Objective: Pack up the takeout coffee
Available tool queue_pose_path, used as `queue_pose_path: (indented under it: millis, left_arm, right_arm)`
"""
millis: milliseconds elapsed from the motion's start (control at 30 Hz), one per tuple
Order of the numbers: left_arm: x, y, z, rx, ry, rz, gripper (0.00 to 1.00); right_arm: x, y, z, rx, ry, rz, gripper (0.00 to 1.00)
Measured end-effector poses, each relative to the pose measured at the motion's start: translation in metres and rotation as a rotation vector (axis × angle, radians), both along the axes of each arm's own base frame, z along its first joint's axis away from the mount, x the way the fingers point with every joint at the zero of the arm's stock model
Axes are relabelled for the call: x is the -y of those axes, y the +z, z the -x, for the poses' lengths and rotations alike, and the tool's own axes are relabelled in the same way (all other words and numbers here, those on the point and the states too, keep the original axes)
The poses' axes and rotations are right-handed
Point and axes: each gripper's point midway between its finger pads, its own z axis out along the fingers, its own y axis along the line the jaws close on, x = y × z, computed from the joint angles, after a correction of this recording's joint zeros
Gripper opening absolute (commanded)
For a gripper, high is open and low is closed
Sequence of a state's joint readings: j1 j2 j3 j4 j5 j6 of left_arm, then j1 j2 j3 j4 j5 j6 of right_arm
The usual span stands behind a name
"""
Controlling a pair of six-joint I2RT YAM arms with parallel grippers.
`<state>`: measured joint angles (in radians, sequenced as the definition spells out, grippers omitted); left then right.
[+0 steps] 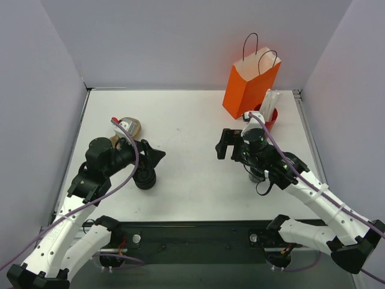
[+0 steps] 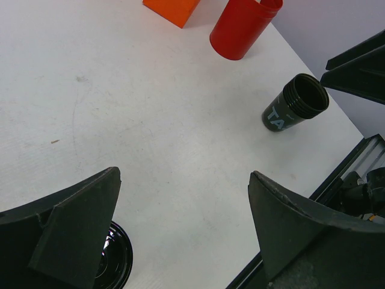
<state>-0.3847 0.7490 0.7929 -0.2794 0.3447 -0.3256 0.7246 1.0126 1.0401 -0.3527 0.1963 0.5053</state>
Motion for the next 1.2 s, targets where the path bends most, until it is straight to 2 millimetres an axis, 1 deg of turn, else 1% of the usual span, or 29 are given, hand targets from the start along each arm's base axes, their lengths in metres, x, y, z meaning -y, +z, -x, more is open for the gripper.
queue_pose_path:
  millis: [167, 300, 400, 433, 467, 500, 567, 633, 667, 767, 900, 967, 1067, 1200]
  left_arm:
    - [0.0, 0.0, 0.0, 0.0, 0.0, 0.0, 0.97]
    - [0.0, 0.0, 0.0, 0.0, 0.0, 0.0, 0.97]
    - [0.0, 0.0, 0.0, 0.0, 0.0, 0.0, 0.97]
    - [0.0, 0.0, 0.0, 0.0, 0.0, 0.0, 0.97]
    - [0.0, 0.0, 0.0, 0.0, 0.0, 0.0, 0.97]
    - [0.0, 0.0, 0.0, 0.0, 0.0, 0.0, 0.97]
    - [0.0, 0.0, 0.0, 0.0, 0.0, 0.0, 0.97]
    - [0.0, 0.0, 0.0, 0.0, 0.0, 0.0, 0.97]
    - [0.0, 0.0, 0.0, 0.0, 0.0, 0.0, 0.97]
    - [0.0, 0.0, 0.0, 0.0, 0.0, 0.0, 0.97]
    - [0.0, 0.0, 0.0, 0.0, 0.0, 0.0, 0.97]
    - [0.0, 0.0, 0.0, 0.0, 0.0, 0.0, 0.97]
    - [0.0, 0.0, 0.0, 0.0, 0.0, 0.0, 0.97]
    - [0.001, 0.0, 0.0, 0.001, -0.002, 0.0, 0.97]
  right_arm:
    - [0.006, 0.001, -0.001, 0.004, -0.022, 0.008, 1.0]
    - [0.015, 0.002, -0.001, 0.016, -0.059, 0.028, 0.98]
    - [0.03, -0.002, -0.001, 0.014, -0.11, 0.078, 0.9]
    - [0.038, -0.006, -0.001, 0.005, -0.136, 0.105, 0.85]
    - [0.046, -0.009, -0.001, -0.007, -0.164, 0.129, 0.75]
    - [0.057, -0.015, -0.002, -0.028, -0.199, 0.164, 0.69]
    - [0.084, -0.027, -0.004, -0.084, -0.289, 0.228, 0.6]
    - [0.112, -0.038, -0.005, -0.14, -0.379, 0.277, 0.54]
    - [0.125, -0.042, -0.005, -0.164, -0.422, 0.291, 0.5]
    - [0.162, -0.048, -0.002, -0.217, -0.543, 0.3, 0.44]
    - [0.193, -0.058, 0.005, -0.275, -0.645, 0.293, 0.39]
    - [0.198, -0.066, 0.009, -0.305, -0.658, 0.289, 0.35]
    - [0.2, -0.076, 0.013, -0.341, -0.653, 0.285, 0.31]
    - [0.197, -0.084, 0.012, -0.363, -0.629, 0.268, 0.29]
